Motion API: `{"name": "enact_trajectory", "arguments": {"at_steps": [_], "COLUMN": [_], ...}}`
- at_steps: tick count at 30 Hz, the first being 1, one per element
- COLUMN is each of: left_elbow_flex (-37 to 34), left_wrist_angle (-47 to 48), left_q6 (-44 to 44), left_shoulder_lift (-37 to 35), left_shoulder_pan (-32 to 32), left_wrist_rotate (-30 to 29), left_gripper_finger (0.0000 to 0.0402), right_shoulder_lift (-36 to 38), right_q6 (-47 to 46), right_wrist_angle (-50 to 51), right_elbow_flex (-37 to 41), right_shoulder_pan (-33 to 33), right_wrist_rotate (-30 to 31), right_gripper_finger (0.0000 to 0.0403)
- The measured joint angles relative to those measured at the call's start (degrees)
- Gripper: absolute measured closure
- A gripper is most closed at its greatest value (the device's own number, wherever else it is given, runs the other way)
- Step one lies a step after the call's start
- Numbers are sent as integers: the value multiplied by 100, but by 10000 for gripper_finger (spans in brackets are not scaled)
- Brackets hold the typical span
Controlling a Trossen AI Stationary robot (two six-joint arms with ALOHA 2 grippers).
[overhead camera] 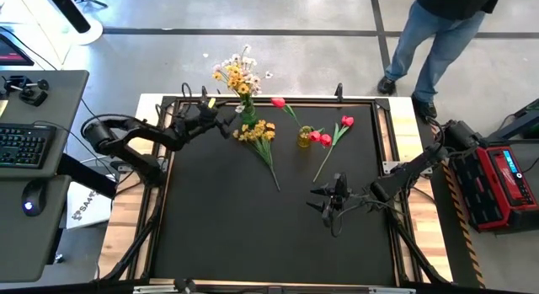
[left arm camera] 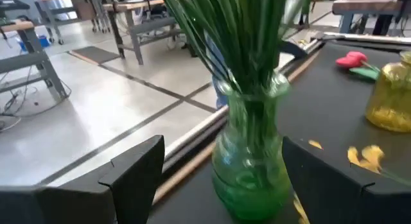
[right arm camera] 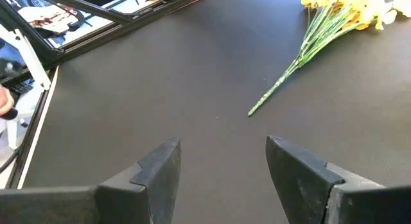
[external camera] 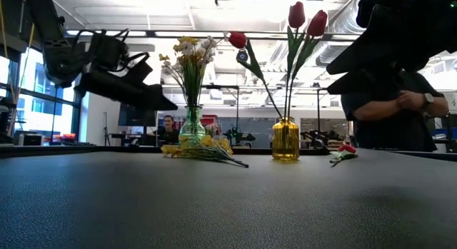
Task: Sort flowers into vase by color
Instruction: Move the green vase to the left
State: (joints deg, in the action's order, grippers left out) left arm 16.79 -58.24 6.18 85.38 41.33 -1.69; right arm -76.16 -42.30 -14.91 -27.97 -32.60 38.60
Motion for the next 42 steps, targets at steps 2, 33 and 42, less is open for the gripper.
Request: {"name": "enact_trajectory", "arguments": {"at_steps": [2,33,42], "left_elbow_flex": [132,1562,1562], "left_wrist_angle": [40,-337,-201], "left_q6": [99,197,137], "left_shoulder_lift": [42,1838,1838], "left_shoulder_pan": [47,-105,-129], "left_wrist_rotate": [70,778,765], "left_gripper_finger": [99,122,221], "right_shoulder_lift": [0,0,0], "right_q6": [17,-35,-77], "right_wrist_angle": [1,0,1], "right_elbow_flex": [0,0,0], "right_shoulder_pan": [0,0,0], "right_wrist_rotate": [-1,-1,-1], "right_gripper_finger": [192,192,192]}}
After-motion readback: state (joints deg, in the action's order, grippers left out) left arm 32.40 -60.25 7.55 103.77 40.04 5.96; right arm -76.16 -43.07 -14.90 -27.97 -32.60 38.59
